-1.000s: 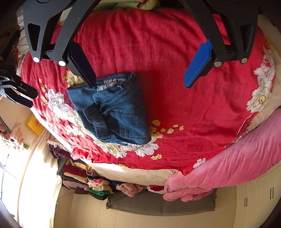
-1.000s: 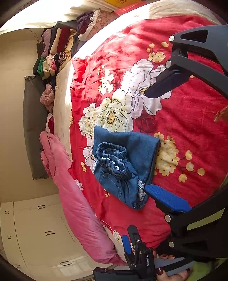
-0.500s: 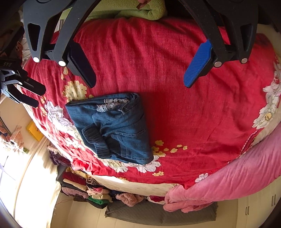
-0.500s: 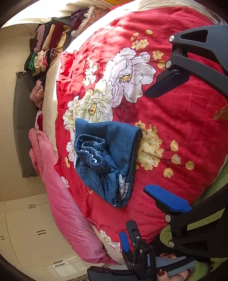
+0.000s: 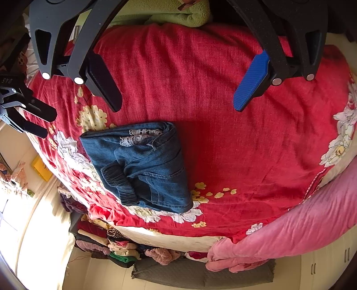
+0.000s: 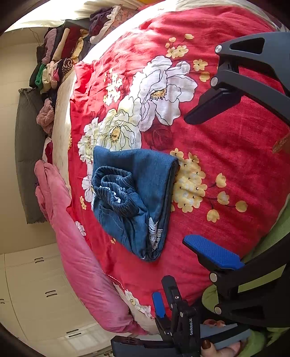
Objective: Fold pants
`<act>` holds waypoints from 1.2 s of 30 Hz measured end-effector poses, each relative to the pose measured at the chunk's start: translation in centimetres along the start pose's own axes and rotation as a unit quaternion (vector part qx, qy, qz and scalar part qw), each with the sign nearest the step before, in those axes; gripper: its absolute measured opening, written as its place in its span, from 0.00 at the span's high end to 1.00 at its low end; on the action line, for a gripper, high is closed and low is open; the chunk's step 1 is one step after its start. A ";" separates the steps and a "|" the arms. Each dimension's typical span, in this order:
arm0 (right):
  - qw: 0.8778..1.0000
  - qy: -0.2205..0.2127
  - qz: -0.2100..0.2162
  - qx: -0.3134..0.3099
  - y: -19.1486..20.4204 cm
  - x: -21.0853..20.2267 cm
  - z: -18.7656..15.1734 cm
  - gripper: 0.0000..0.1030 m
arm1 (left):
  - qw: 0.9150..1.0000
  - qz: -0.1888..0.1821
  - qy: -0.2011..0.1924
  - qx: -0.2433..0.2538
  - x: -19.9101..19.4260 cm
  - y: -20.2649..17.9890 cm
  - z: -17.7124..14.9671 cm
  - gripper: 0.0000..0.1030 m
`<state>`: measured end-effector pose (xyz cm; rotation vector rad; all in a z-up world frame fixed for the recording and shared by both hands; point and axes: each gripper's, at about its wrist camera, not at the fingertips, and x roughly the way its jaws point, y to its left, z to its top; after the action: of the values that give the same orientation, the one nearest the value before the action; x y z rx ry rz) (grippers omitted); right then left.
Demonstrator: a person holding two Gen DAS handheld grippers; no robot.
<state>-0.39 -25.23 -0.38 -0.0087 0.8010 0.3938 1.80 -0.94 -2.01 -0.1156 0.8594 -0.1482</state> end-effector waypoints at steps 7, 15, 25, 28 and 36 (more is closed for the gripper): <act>1.000 0.000 0.000 0.000 0.0 0.0 0.0 0.04 | 1.000 0.000 -0.002 -0.002 -0.1 0.1 0.0 0.09; 1.000 0.001 0.001 0.000 0.1 0.0 0.1 0.04 | 1.000 0.004 0.005 -0.001 0.1 0.0 -0.1 0.09; 1.000 0.002 0.002 0.003 0.0 0.0 -0.1 0.04 | 1.000 0.003 0.006 0.000 0.2 -0.2 -0.1 0.09; 1.000 0.002 0.001 0.004 -0.1 0.0 -0.2 0.04 | 1.000 0.004 0.006 0.000 0.2 -0.2 -0.1 0.09; 1.000 0.002 0.001 0.005 -0.2 0.0 -0.3 0.04 | 1.000 0.004 0.006 0.000 0.2 -0.1 -0.1 0.09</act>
<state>-0.52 -25.42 -0.58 0.0013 0.8074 0.3917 1.81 -1.12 -2.19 -0.1102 0.8720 -0.1417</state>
